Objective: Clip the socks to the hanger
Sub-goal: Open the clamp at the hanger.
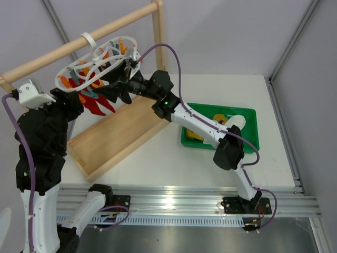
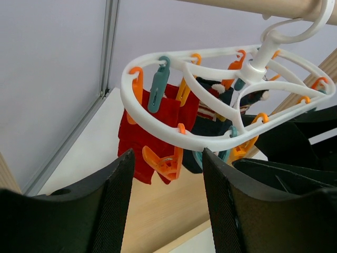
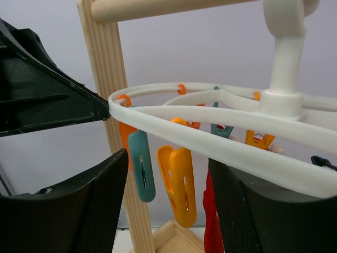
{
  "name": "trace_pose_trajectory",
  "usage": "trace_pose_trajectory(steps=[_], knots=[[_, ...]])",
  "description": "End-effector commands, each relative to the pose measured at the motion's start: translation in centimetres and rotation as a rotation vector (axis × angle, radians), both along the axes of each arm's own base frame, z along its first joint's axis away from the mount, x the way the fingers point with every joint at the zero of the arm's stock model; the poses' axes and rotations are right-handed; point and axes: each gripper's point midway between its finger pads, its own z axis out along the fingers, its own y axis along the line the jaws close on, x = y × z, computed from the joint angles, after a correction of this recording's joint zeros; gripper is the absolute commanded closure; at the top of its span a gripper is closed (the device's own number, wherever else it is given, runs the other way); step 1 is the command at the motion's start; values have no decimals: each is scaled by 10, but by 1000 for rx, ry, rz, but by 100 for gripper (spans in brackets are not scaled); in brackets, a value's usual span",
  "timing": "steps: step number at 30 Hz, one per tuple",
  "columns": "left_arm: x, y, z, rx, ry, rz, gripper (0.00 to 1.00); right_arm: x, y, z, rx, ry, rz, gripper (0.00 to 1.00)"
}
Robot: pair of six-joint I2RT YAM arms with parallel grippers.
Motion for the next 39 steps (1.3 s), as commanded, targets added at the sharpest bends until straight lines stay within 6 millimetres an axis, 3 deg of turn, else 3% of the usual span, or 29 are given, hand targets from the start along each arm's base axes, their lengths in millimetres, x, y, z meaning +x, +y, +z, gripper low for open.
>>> trace_pose_trajectory(steps=[1, 6, 15, 17, 26, 33, 39], knots=[[0, -2, -1, -13, -9, -13, 42, -4, 2, 13, 29, -24, 16, 34], [-1, -5, -2, -17, -12, -30, 42, -4, 5, 12, 27, -16, 19, 39], [1, -9, -8, -26, 0, -51, 42, -9, -5, 19, 28, -24, 18, 70], [3, -11, -10, -30, 5, -60, 42, -11, -7, 21, 29, -25, 18, 73], [5, -14, -7, -45, 7, -70, 43, -13, -12, 23, 24, -24, 15, 75], [4, 0, -2, -42, -2, 9, 55, -17, -16, 23, 25, -26, 18, 75], [9, -2, -2, -61, -2, 9, 56, -20, -21, 27, 28, -37, 19, 75]])
